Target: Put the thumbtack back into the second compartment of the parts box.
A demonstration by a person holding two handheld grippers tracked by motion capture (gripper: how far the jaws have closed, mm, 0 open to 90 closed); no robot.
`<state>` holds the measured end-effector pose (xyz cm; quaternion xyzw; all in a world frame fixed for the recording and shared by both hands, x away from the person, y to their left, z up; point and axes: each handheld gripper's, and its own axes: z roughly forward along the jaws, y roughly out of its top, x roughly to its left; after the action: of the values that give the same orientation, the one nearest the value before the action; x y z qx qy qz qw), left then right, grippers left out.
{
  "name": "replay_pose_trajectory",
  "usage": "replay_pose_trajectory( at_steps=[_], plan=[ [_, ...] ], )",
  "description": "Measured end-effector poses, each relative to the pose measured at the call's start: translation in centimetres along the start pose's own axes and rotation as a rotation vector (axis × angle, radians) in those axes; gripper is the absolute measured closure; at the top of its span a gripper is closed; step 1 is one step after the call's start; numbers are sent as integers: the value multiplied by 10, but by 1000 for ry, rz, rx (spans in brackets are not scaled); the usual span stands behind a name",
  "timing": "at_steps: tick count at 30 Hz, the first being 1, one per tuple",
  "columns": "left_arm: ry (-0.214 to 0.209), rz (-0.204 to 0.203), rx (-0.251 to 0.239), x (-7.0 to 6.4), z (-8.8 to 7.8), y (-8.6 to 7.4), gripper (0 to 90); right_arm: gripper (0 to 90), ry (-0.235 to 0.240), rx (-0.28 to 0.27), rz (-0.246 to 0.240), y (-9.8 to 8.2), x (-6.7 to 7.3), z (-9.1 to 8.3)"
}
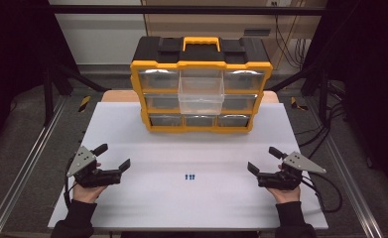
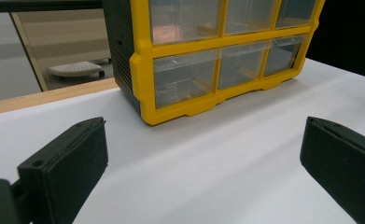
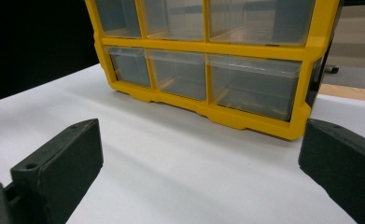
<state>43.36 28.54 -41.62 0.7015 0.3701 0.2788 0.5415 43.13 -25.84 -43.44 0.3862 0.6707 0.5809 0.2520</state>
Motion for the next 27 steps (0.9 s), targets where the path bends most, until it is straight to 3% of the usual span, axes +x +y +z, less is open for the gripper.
replay_pose_trajectory(
  at_steps=[5,10,11,15,27],
  plan=[
    [2,-2,-1,1,0,0,5,6,-6,5,15,1,1,-1],
    [7,-3,3,2,0,-1,5,8,-9,7,3,4,3,0],
    [6,-3,3,2,0,-1,5,8,-11,4,-22,5,3,1],
    [7,-2,10,2,1,-2,5,12,-21,9,-37,10,10,3],
    [9,-5,17,2,2,-3,6,34,27,64,-66,26,44,26]
  ],
)
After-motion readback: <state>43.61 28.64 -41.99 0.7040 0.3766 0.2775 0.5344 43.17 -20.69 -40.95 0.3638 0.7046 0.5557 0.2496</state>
